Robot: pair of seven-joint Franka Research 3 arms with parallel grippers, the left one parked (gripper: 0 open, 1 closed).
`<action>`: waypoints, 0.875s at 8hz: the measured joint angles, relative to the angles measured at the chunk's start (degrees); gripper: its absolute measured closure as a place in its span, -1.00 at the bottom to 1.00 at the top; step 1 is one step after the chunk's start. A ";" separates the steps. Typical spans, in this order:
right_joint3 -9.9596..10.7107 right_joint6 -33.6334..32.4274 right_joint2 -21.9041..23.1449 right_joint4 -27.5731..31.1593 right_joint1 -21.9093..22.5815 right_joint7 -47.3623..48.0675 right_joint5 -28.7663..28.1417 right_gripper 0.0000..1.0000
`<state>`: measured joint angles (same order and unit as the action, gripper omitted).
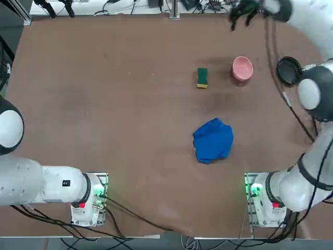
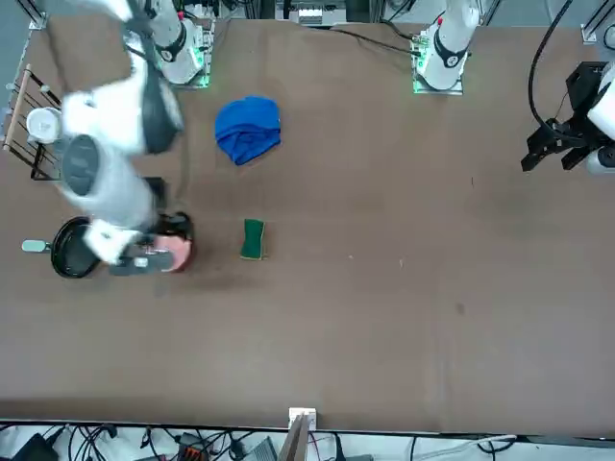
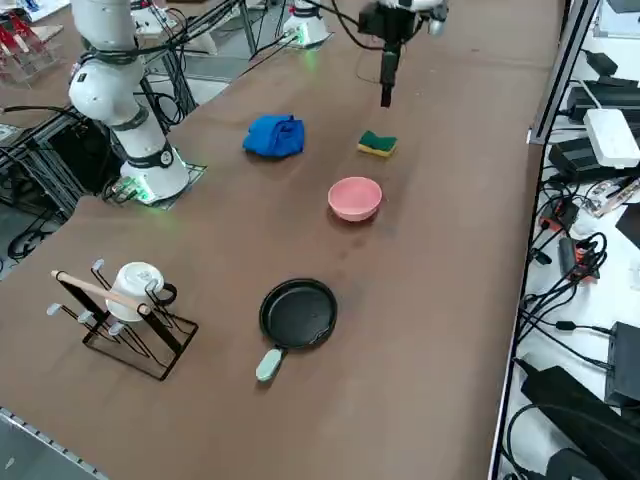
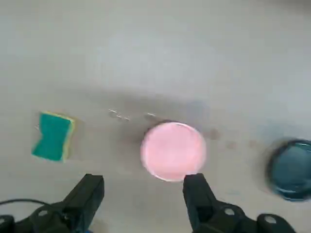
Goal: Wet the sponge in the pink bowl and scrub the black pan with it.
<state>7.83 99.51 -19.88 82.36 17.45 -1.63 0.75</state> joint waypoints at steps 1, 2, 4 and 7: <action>0.06 -1.76 2.47 0.06 -3.38 -2.81 -0.01 -1.00; 0.11 -3.53 4.55 0.09 -5.70 -3.80 -0.01 -1.00; 0.13 -6.11 8.07 0.20 -8.85 -5.36 -0.02 -1.00; 0.15 -9.58 13.56 1.33 -11.08 -5.50 -0.02 -1.00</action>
<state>7.98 89.94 -6.32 83.69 6.37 -7.14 0.74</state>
